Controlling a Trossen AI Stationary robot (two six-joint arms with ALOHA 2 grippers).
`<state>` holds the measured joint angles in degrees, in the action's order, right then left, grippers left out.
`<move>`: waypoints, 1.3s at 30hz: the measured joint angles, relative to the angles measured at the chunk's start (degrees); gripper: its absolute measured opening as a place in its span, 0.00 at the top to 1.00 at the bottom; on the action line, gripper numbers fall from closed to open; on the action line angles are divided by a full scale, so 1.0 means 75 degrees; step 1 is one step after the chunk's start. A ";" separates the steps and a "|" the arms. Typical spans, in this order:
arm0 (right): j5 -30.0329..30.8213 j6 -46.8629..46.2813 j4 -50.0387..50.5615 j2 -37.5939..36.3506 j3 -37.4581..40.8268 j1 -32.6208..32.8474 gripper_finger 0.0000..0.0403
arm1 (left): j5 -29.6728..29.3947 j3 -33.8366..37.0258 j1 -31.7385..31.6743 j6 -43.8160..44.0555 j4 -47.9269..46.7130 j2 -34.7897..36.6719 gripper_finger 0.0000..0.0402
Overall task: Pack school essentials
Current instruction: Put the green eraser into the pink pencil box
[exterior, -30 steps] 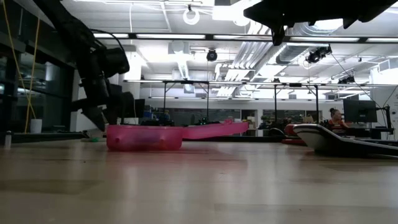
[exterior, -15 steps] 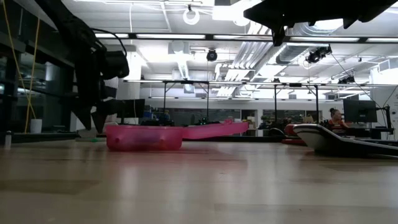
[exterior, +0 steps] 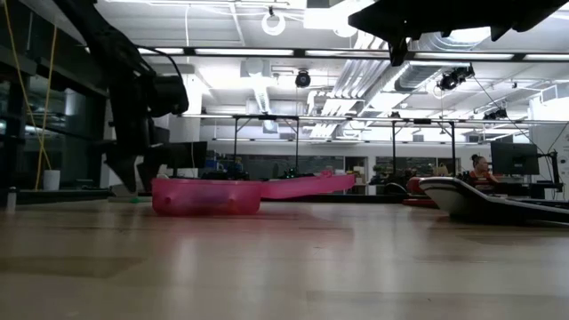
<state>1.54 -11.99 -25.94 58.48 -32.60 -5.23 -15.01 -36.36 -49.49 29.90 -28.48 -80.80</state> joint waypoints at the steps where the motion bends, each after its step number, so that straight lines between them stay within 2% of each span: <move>1: 0.0000 0.0000 0.0003 0.0003 0.0000 0.0000 1.00 | -0.0019 0.0000 0.0053 0.0078 -0.0013 -0.0038 0.58; 14: 0.0000 0.0003 0.0019 0.0003 0.0000 0.0000 1.00 | -0.0158 -0.0052 0.0306 0.1527 0.0028 -0.0939 0.71; 19: 0.0000 -0.0003 0.0041 0.0002 0.0000 0.0000 1.00 | -0.0372 -0.0020 0.0427 0.1570 0.0193 -0.0907 0.75; 28: 0.0000 0.0057 0.0196 0.0003 0.0000 0.0003 1.00 | -0.0170 0.0000 0.0465 0.1135 0.0183 -0.0685 0.97; 33: 0.0000 0.0058 0.0243 0.0003 0.0000 0.0003 1.00 | 0.0269 0.0008 0.0545 0.0868 -0.0014 -0.0194 0.97; 39: -0.0002 0.0060 0.0266 0.0003 0.0000 0.0003 1.00 | 0.0781 -0.0376 0.0938 0.0041 0.0127 0.1409 0.99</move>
<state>1.53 -11.54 -23.94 58.50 -32.60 -5.21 -9.15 -39.18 -42.45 30.21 -27.53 -70.23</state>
